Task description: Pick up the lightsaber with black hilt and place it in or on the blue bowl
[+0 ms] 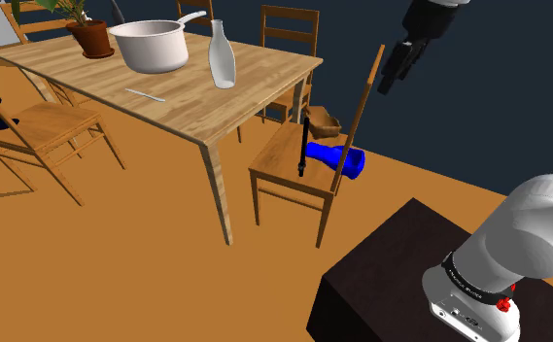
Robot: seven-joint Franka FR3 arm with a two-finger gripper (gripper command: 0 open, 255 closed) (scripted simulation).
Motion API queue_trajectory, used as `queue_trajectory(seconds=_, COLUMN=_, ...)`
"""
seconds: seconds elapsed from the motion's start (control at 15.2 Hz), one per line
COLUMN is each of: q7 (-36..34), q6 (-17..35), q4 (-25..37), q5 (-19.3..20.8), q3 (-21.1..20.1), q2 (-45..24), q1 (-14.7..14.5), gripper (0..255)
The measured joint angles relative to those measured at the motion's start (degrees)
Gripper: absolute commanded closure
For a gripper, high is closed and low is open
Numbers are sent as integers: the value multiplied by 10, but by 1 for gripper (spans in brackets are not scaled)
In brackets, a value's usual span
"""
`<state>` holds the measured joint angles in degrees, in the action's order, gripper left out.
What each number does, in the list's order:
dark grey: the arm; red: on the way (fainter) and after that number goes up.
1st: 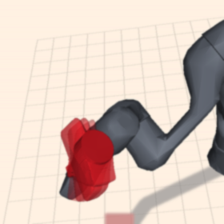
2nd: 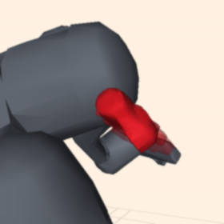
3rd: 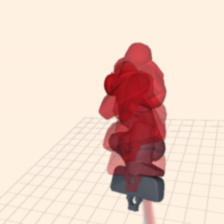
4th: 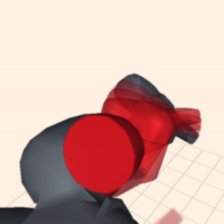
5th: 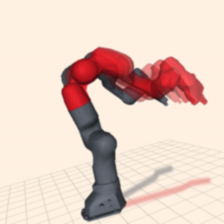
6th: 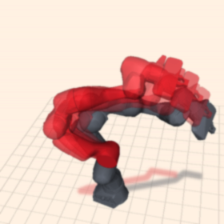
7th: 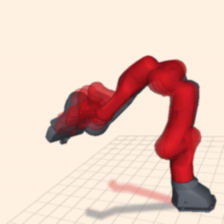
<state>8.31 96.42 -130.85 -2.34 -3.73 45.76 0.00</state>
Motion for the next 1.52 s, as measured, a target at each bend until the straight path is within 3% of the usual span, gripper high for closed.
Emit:
queue_trajectory(seconds=0.2, q7=-1, q6=20, q4=-5, q5=1, q3=0, q2=-15, q1=2, gripper=0)
queue_trajectory(seconds=0.66, q7=-3, q6=137, q4=-12, q5=5, q3=4, q2=-127, q1=15, gripper=0)
queue_trajectory(seconds=1.52, q7=-11, q6=300, q4=88, q5=17, q3=14, q2=-392, q1=37, gripper=0)
